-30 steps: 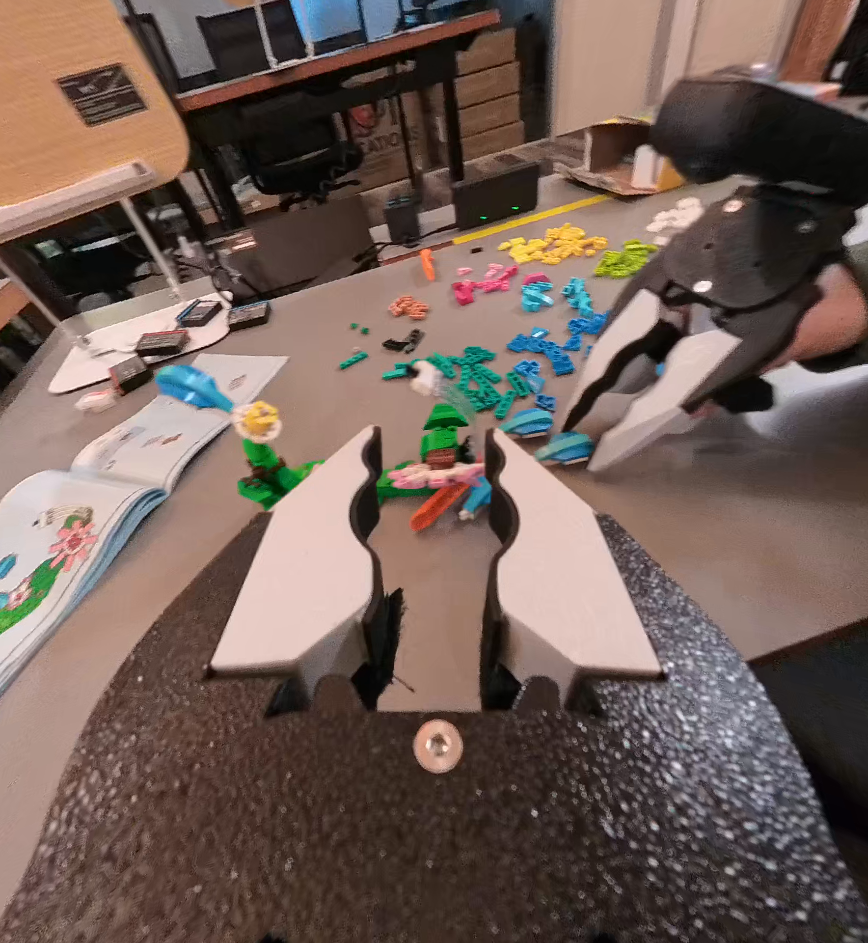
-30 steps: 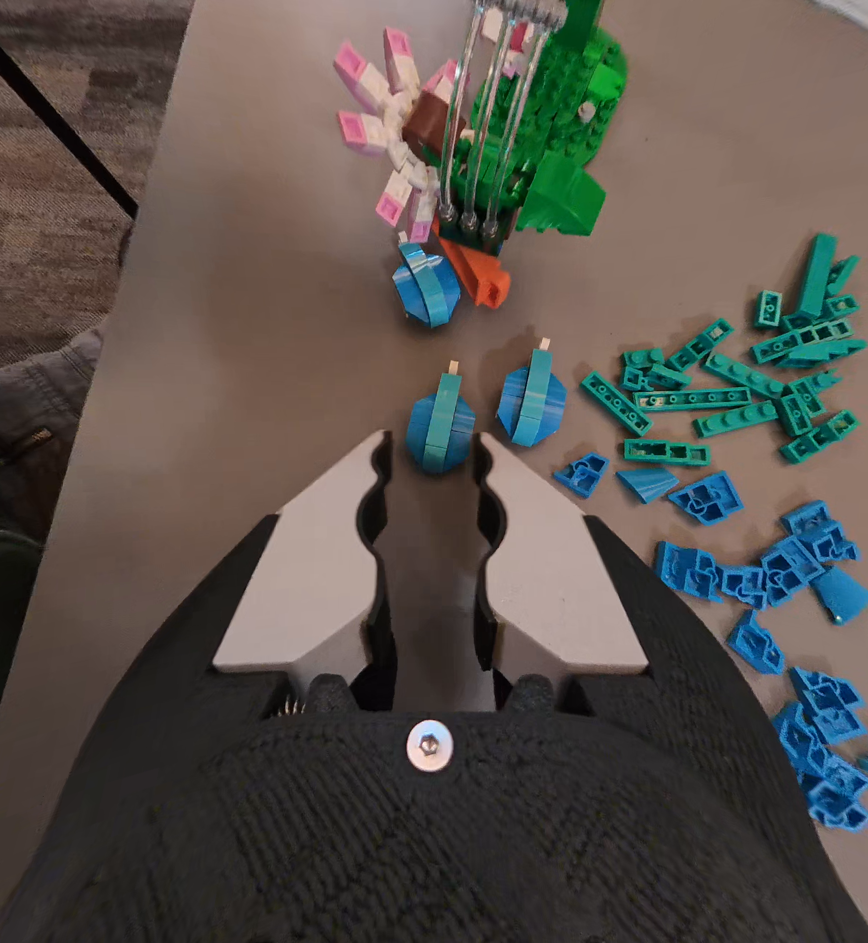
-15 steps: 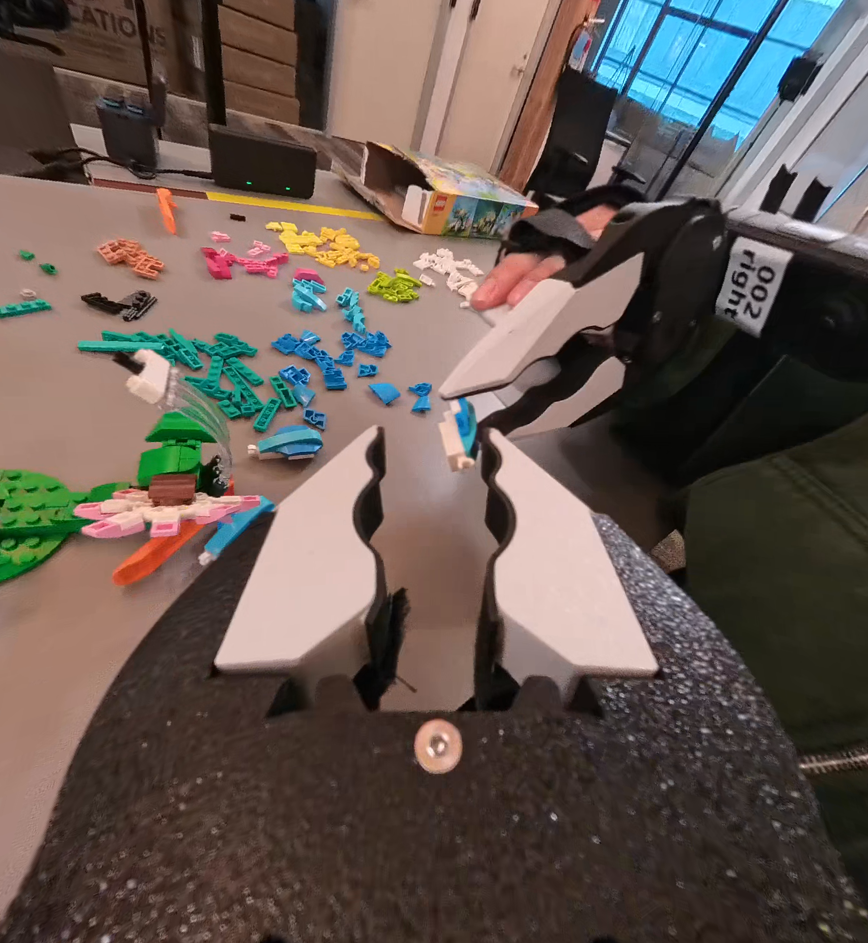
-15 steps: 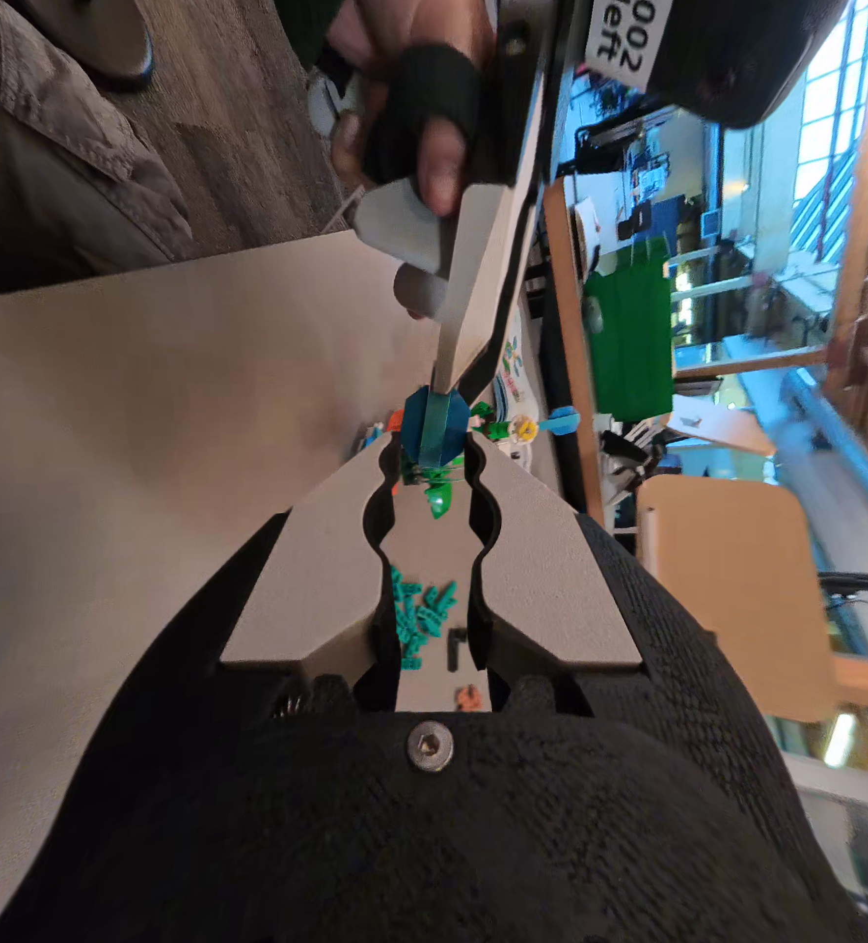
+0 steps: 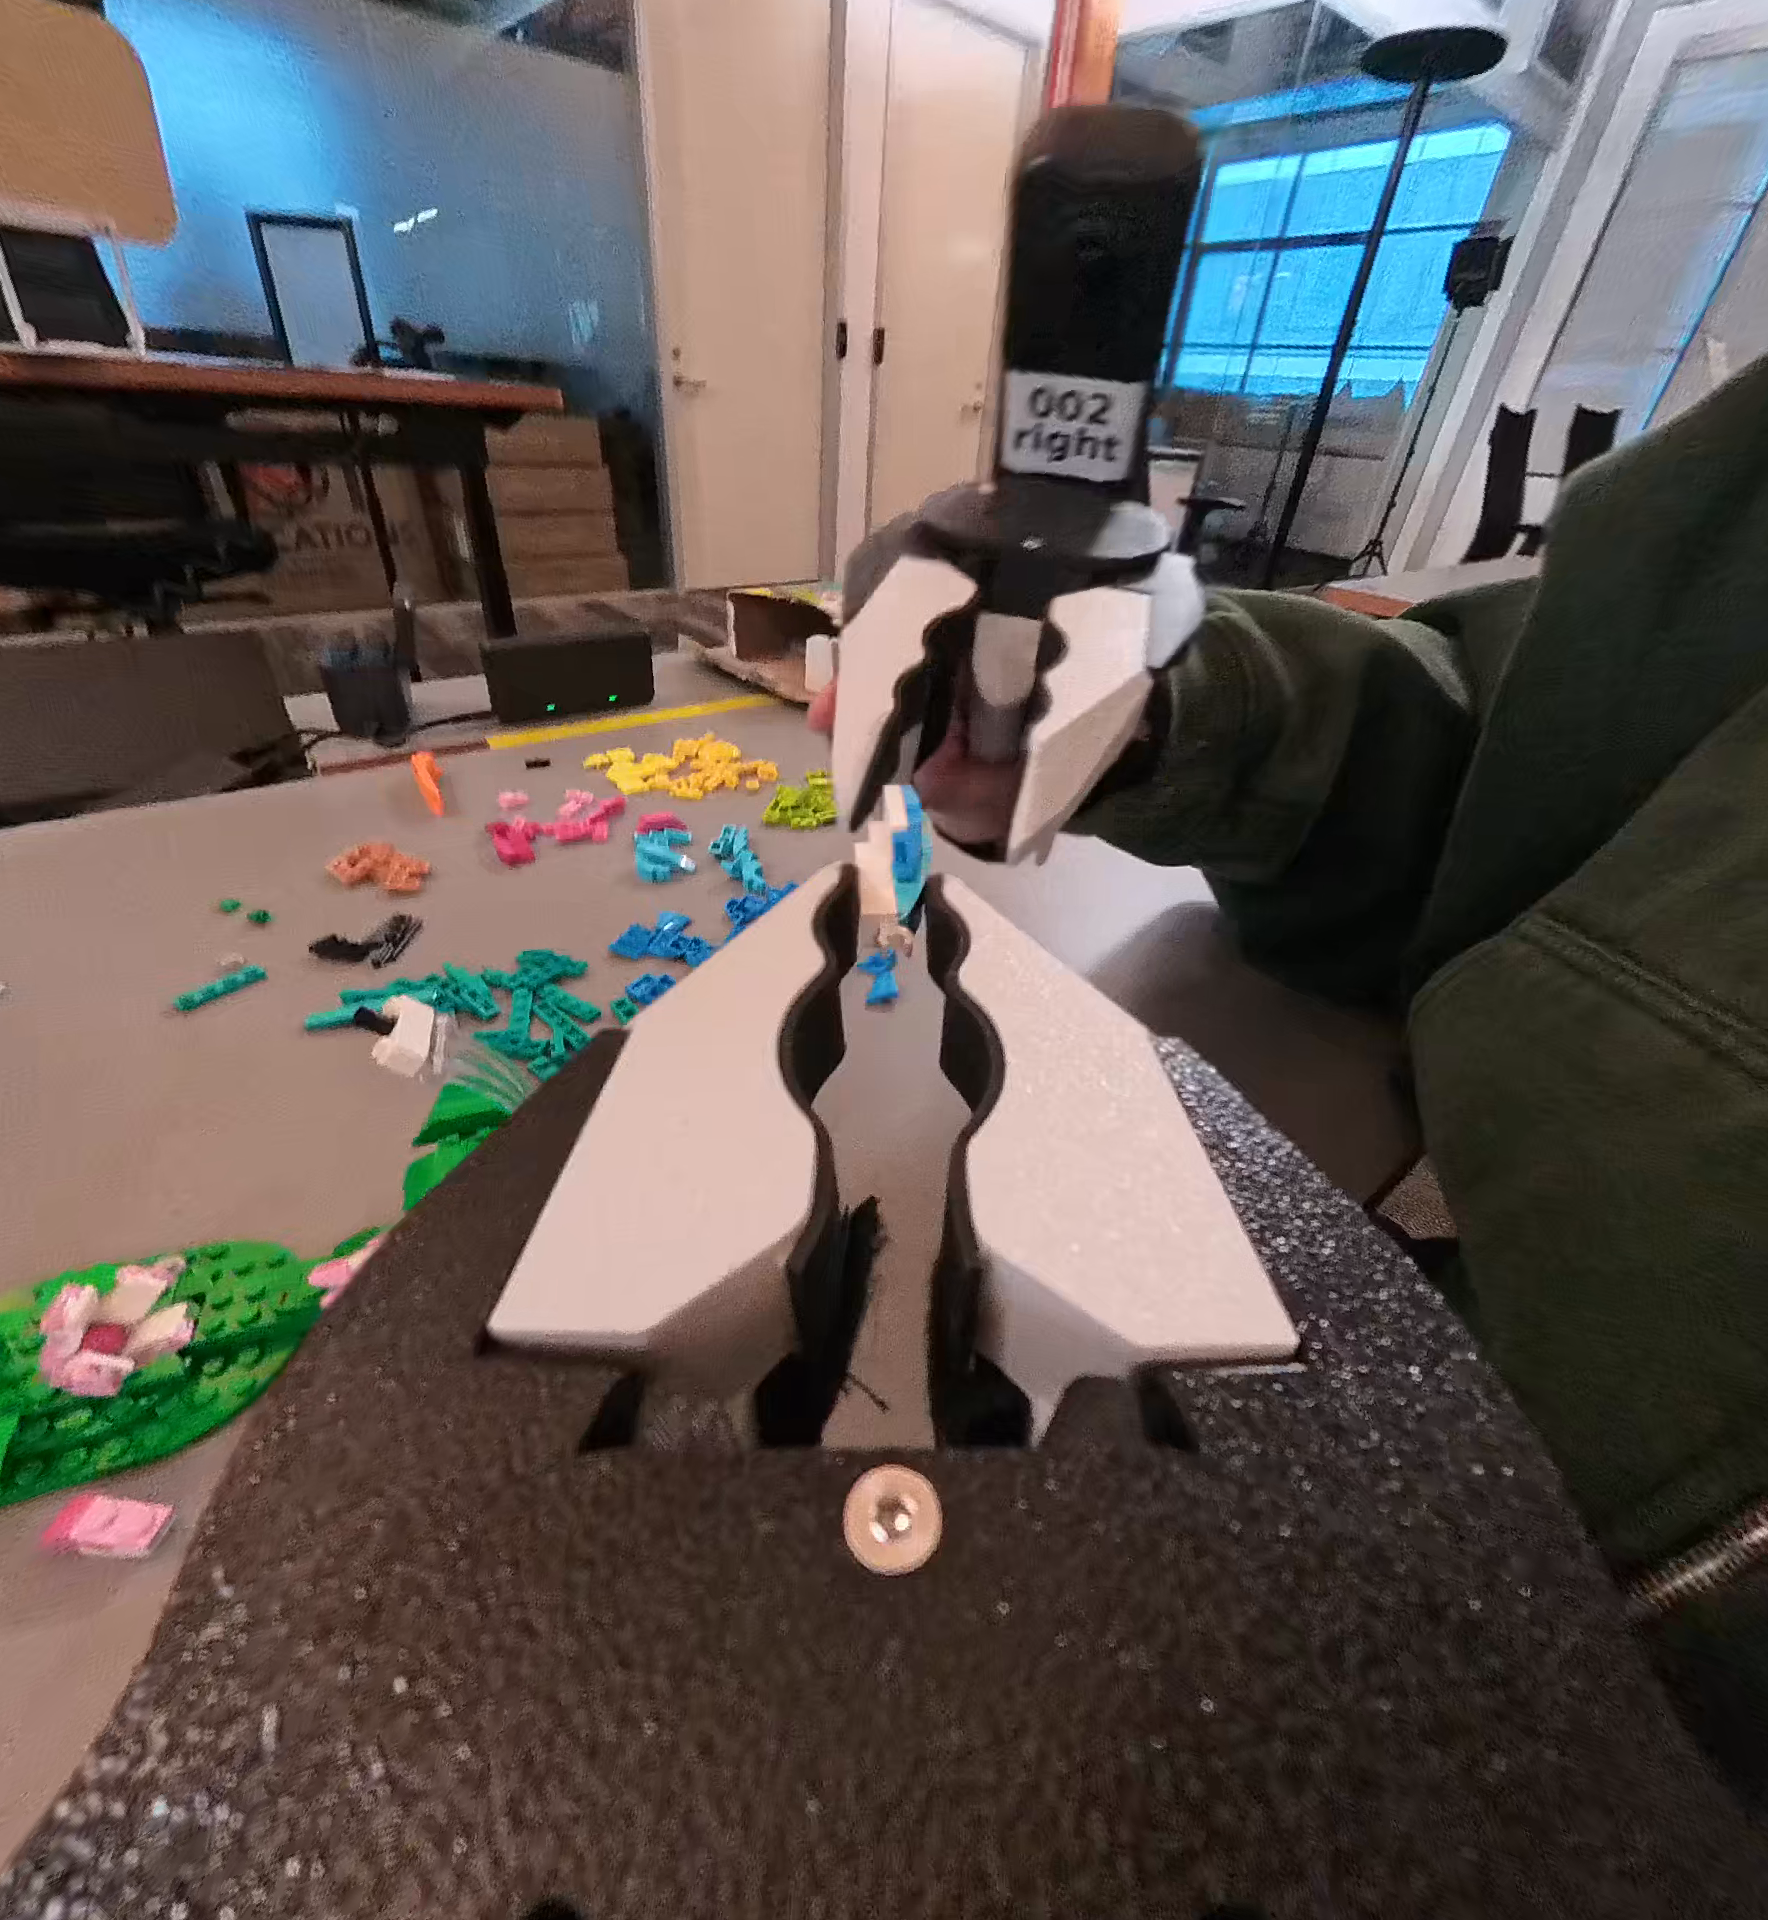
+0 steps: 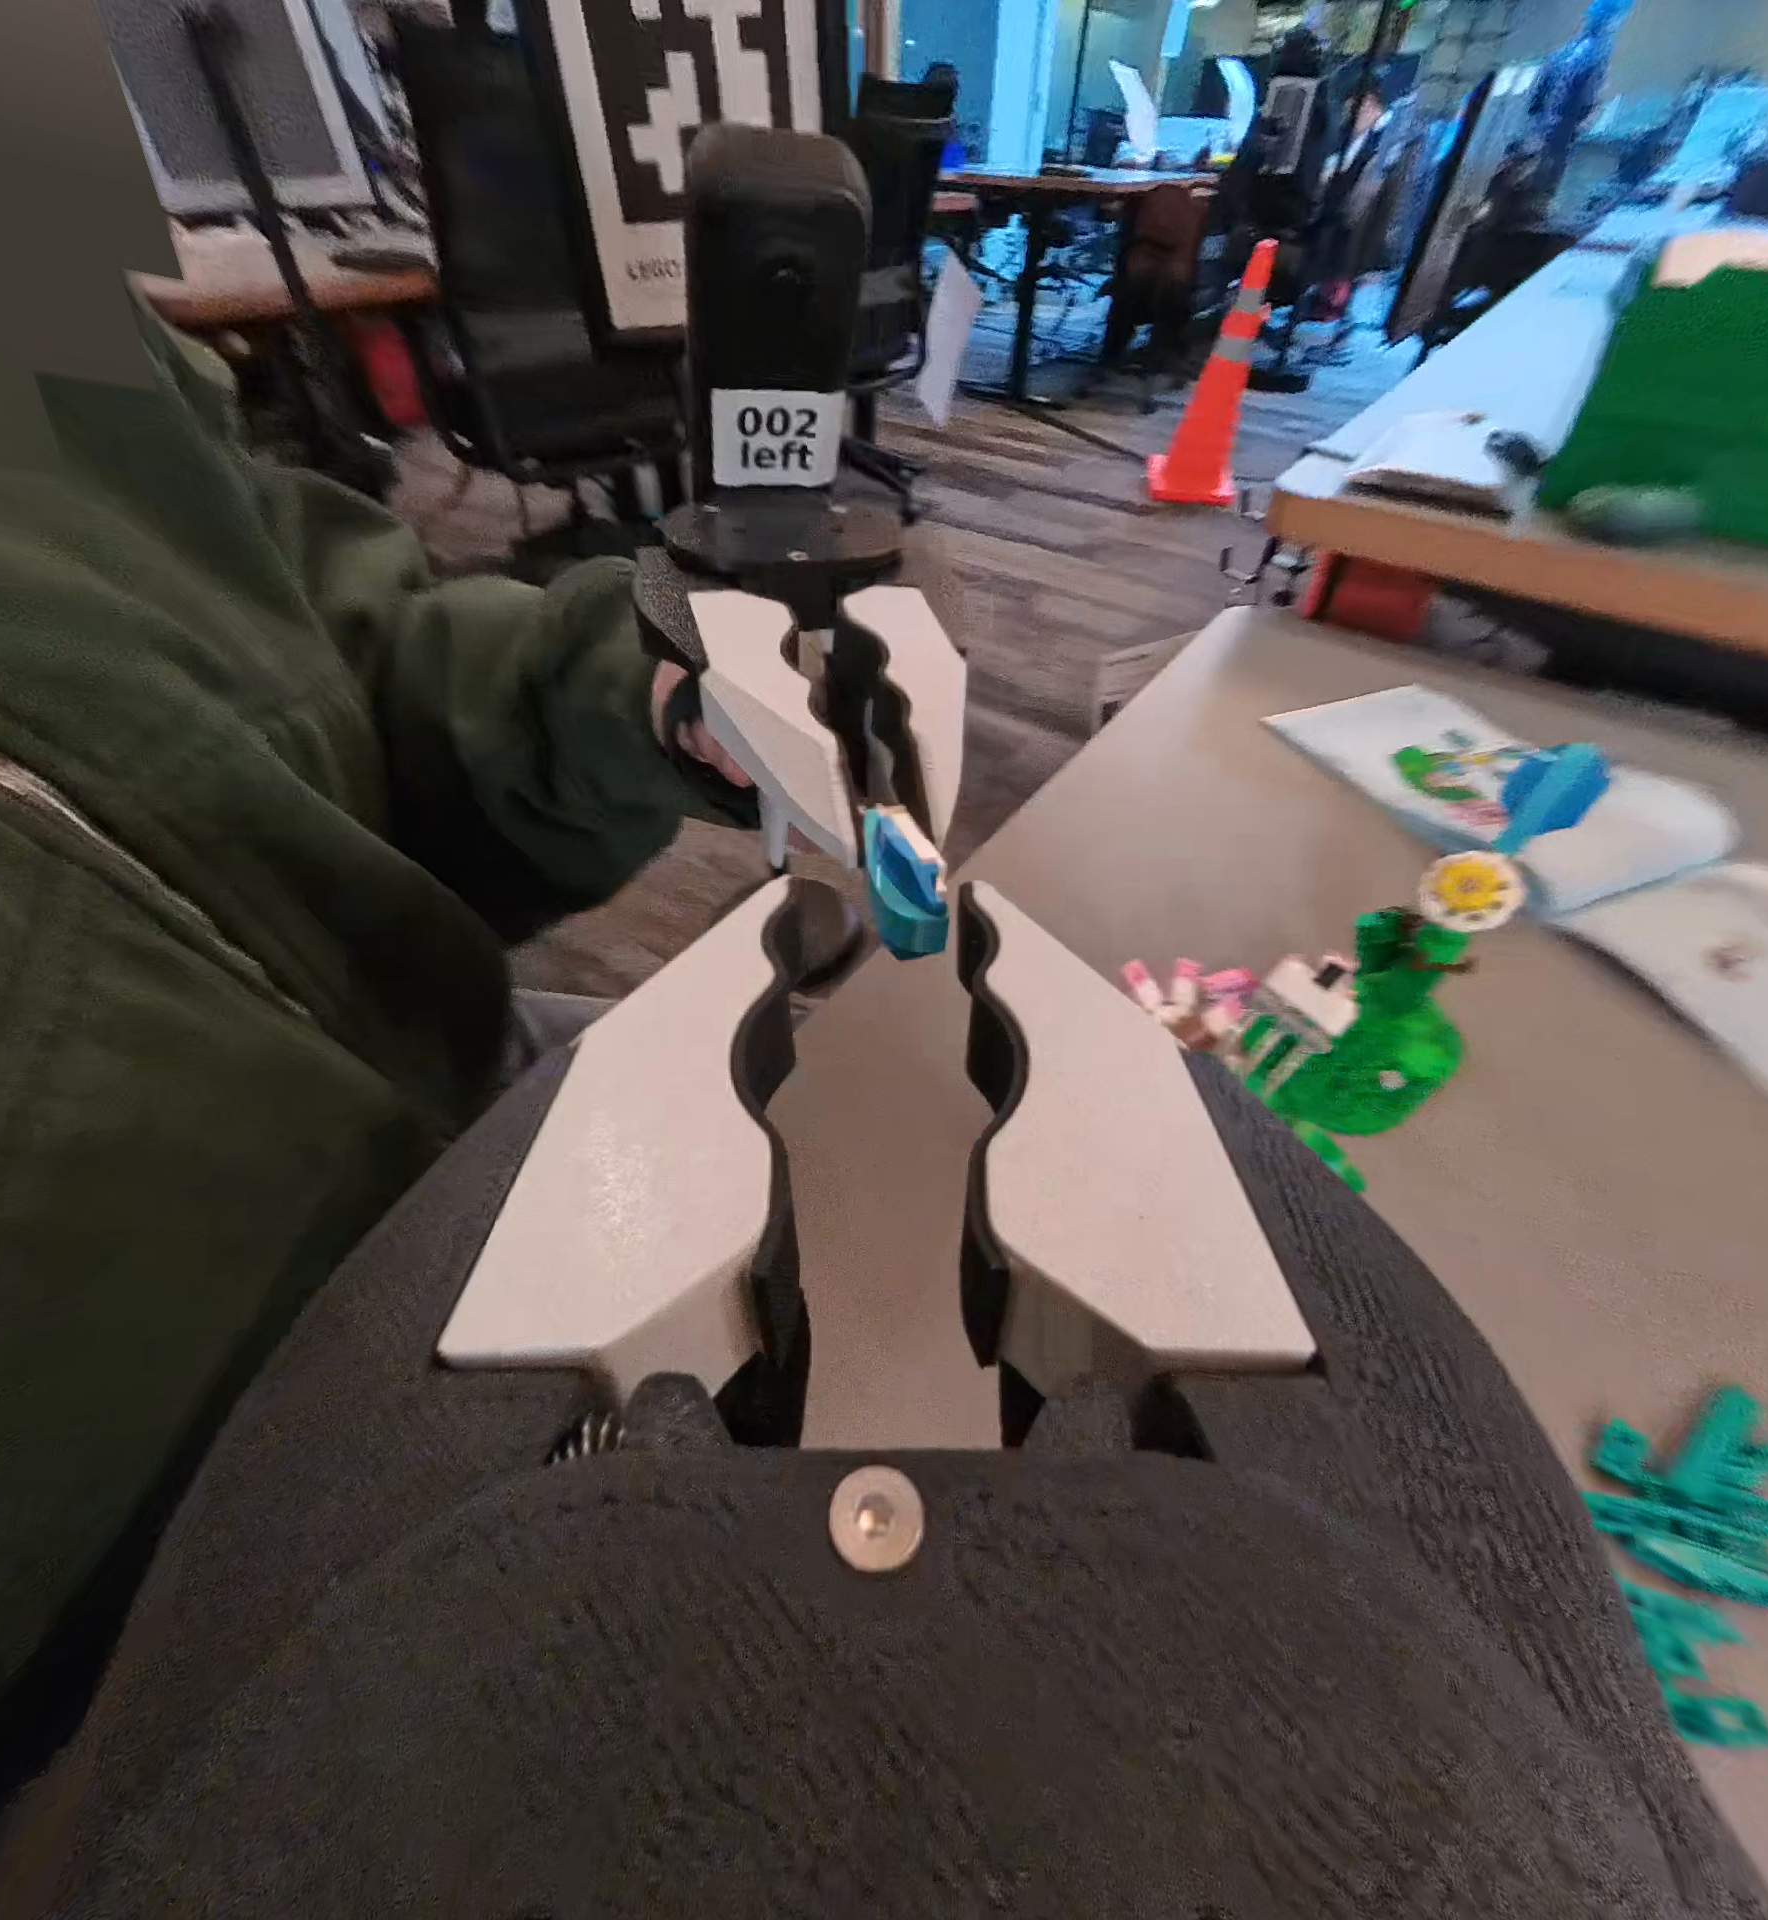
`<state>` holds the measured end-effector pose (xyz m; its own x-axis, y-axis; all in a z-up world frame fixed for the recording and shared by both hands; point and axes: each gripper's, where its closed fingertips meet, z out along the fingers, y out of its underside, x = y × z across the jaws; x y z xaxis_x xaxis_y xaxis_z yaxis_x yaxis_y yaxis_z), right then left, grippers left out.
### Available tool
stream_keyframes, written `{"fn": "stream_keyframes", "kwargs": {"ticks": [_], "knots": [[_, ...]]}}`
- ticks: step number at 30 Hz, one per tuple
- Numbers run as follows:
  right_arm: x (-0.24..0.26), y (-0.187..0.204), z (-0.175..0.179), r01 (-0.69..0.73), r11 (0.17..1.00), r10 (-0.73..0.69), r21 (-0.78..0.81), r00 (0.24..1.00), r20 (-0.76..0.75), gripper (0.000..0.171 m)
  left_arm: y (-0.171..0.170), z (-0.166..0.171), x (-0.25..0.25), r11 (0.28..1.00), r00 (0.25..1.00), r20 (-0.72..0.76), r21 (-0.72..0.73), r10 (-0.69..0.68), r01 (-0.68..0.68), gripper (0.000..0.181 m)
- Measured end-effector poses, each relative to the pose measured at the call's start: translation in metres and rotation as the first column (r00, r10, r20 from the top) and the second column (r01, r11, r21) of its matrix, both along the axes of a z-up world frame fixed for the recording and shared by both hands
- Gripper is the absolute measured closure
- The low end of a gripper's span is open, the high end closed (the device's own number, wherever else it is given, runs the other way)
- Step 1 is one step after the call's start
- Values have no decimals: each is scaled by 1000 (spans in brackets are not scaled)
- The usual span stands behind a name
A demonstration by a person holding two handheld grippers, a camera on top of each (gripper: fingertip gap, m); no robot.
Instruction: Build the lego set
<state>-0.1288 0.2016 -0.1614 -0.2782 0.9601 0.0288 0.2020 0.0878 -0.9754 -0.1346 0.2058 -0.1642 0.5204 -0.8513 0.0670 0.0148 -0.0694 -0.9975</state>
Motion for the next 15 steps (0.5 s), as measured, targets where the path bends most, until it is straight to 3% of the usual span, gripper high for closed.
{"fn": "stream_keyframes", "kwargs": {"ticks": [5, 15], "knots": [[-5, -4, -1, -67, 995, 69, -70, 997, 27, 158, -6, 3, 1, 999, 999, 5, 22, -36, 36, 171], [-12, 1, 1, -124, 992, 126, -34, 991, 41, 159, 0, 3, -9, 1000, 998, 61, -4, -2, 2, 166]]}}
